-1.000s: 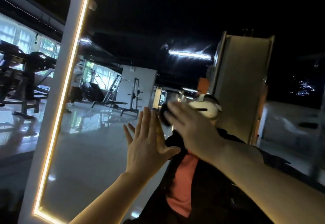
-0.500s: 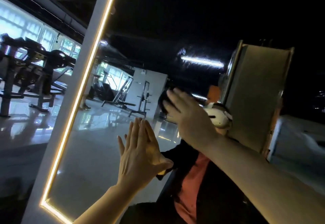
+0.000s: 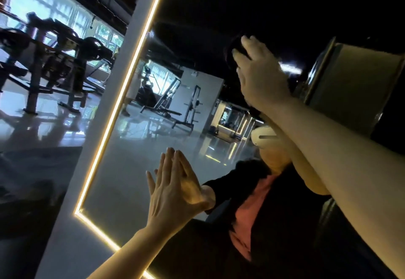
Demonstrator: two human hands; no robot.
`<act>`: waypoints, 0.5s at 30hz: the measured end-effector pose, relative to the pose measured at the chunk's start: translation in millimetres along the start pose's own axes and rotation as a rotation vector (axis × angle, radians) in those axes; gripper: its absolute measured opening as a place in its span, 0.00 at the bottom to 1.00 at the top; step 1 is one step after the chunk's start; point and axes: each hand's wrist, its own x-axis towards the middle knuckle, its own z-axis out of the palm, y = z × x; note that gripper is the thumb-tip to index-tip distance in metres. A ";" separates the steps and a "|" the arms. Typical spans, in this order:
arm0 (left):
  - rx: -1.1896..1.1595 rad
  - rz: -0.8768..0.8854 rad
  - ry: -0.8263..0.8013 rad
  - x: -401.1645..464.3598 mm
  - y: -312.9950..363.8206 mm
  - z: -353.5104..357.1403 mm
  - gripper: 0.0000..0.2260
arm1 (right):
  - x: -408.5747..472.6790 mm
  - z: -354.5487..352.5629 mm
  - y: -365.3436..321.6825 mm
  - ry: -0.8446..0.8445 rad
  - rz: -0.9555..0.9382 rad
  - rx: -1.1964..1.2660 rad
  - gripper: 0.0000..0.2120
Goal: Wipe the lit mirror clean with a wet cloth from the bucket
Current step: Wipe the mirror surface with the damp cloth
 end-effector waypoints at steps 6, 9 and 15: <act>-0.116 -0.084 -0.020 -43.0 -14.0 11.9 0.61 | -182.5 31.6 -118.3 -0.234 -0.493 0.055 0.21; -0.107 -0.098 -0.068 -66.6 -24.7 15.6 0.60 | -223.8 25.9 -125.9 -0.382 -0.561 0.122 0.22; -0.104 -0.209 -0.106 -102.7 -52.6 21.9 0.62 | -190.0 24.3 -103.8 -0.165 -0.137 0.050 0.21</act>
